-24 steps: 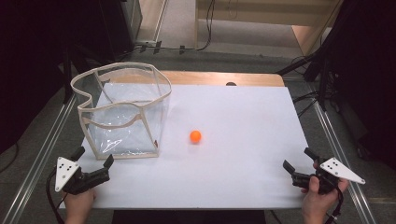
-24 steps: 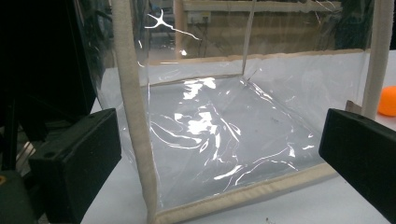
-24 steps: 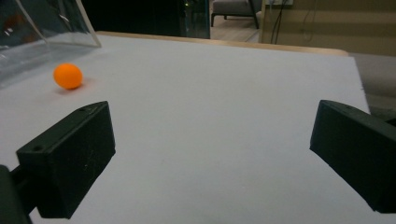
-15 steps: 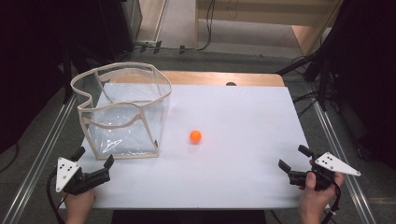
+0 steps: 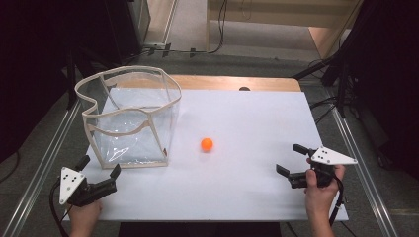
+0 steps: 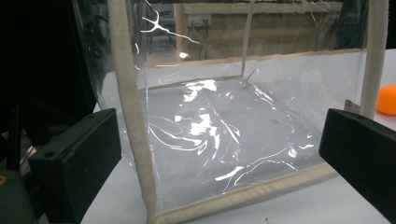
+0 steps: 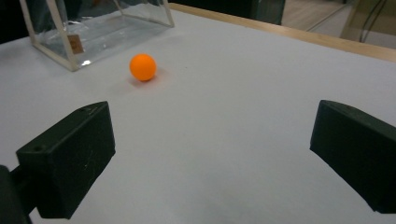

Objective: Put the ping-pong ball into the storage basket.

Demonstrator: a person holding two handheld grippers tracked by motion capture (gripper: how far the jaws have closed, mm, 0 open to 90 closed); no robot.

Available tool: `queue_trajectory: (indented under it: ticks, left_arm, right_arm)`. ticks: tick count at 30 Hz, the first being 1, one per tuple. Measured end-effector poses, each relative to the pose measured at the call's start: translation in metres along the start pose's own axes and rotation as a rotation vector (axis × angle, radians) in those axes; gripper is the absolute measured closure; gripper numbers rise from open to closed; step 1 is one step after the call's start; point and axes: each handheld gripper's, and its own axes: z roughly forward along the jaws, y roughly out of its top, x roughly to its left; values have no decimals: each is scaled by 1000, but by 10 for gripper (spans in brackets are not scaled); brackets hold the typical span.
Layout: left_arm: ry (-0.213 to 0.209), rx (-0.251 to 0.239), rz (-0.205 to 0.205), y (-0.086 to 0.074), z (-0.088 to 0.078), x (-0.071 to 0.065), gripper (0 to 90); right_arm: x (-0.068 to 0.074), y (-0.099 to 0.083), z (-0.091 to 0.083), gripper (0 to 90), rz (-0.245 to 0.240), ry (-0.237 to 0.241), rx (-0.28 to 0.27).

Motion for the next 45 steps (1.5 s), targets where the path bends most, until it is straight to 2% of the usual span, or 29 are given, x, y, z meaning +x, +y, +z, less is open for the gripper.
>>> queue_trajectory:
  ticks: [1,8,12,16,24,27,30,41,45]
  left_arm:
    - [-1,0,0,0,0,0,0]
    - [-14,2,-10,0,1,2,0]
    - [-19,-13,0,0,-1,1,0]
    - [-15,-7,5,0,0,1,0]
    - [-19,-11,-17,0,0,3,0]
    - [-15,-6,-12,0,0,2,0]
    - [-18,-9,-8,0,-1,1,0]
    - [-24,-12,-10,0,-1,1,0]
    - [-22,-8,-10,0,0,1,0]
  right_arm:
    - [-1,3,3,0,6,14,9]
    - [2,20,22,0,-29,33,66]
    - [3,29,33,0,-37,43,90]
    - [6,39,42,0,-47,59,110]
    - [15,57,71,0,-76,101,162]
    - [18,63,80,0,-72,132,153]
    - [20,68,88,0,-81,149,169]
    - [30,83,113,0,-121,178,214]
    - [35,89,124,0,-150,191,239]
